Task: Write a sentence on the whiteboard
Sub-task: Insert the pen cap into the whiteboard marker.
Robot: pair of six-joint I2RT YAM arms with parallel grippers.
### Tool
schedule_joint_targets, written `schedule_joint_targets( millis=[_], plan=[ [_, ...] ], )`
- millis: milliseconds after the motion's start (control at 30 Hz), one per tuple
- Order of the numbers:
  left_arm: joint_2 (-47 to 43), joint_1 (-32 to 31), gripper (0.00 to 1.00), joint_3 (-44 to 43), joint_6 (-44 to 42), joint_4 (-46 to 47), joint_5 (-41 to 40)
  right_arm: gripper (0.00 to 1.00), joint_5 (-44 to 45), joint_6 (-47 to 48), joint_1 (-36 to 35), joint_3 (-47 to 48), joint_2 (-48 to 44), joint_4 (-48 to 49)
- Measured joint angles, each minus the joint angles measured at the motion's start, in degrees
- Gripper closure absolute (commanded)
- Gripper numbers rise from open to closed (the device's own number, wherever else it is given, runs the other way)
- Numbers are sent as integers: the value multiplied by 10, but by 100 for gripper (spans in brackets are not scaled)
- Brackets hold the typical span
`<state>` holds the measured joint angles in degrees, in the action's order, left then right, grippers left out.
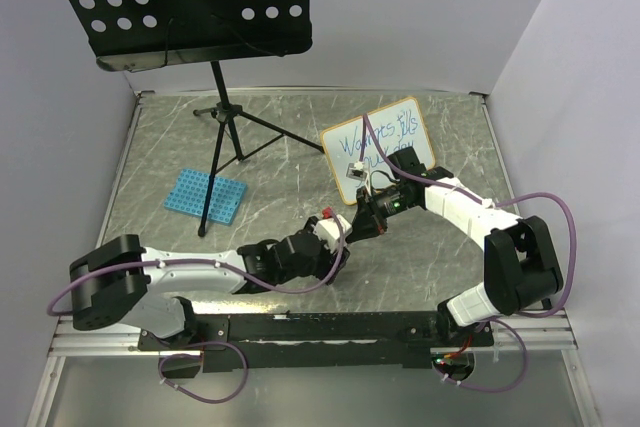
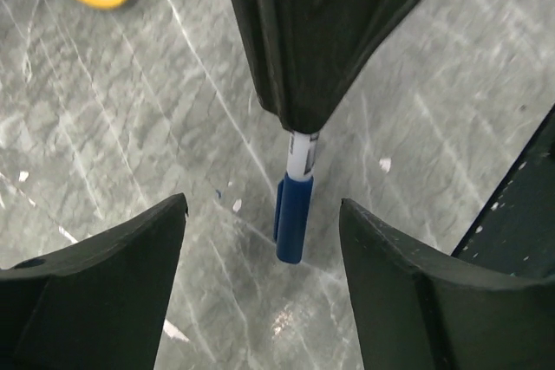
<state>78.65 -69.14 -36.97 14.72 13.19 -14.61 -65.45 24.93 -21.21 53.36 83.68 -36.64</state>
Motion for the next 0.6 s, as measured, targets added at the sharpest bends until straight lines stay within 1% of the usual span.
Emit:
schedule_joint_targets(
  millis=[267, 600],
  plan=[
    [16, -33, 30, -27, 0, -48, -51, 100, 0, -2, 1, 0, 2, 0],
    [30, -42, 42, -45, 12, -77, -98, 100, 0, -5, 5, 0, 4, 0]
  ],
)
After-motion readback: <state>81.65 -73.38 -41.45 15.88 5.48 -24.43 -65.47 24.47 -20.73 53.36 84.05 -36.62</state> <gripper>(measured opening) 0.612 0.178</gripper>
